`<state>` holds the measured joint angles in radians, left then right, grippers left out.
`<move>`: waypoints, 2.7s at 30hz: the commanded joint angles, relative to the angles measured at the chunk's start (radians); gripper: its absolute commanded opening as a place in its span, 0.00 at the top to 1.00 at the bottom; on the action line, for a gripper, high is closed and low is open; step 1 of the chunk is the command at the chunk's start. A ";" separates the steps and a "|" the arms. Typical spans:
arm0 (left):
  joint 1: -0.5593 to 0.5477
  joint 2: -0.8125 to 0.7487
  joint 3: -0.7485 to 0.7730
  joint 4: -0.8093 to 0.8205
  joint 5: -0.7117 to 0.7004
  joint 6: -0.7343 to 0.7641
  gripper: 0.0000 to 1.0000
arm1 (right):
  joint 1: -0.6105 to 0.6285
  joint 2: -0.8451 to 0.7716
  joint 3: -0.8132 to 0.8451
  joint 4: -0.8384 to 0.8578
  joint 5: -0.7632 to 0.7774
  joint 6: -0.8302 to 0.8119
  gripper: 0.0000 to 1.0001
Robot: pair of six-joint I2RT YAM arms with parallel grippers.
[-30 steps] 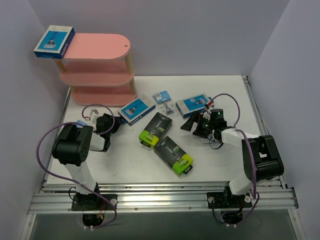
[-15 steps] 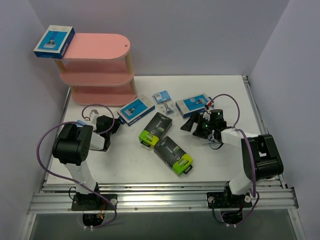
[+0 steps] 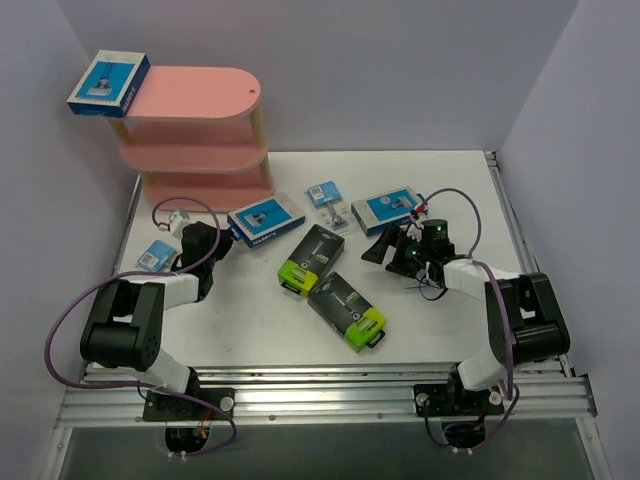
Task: Place and organize the shaving razors onto the shelf
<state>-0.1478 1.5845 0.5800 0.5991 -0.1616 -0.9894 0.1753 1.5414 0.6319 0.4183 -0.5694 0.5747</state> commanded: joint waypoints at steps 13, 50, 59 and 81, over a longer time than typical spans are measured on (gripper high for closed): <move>-0.016 -0.409 0.003 -0.503 0.031 0.074 0.98 | 0.228 -0.190 -0.029 0.138 0.077 0.210 0.05; -0.036 -0.883 -0.029 -1.062 0.108 0.025 0.98 | 0.774 0.411 0.269 0.637 0.457 0.835 0.00; -0.041 -0.922 -0.055 -1.096 0.162 -0.052 0.98 | 0.774 0.467 0.330 0.616 0.474 0.898 0.01; -0.039 -0.977 -0.084 -1.161 0.080 -0.058 0.71 | 0.823 0.438 0.330 0.407 0.519 0.866 0.02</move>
<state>-0.1871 0.6315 0.5198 -0.5457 -0.0444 -1.0565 0.9901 1.9999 0.9710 0.9791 -0.0925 1.4509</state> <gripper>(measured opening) 0.250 0.978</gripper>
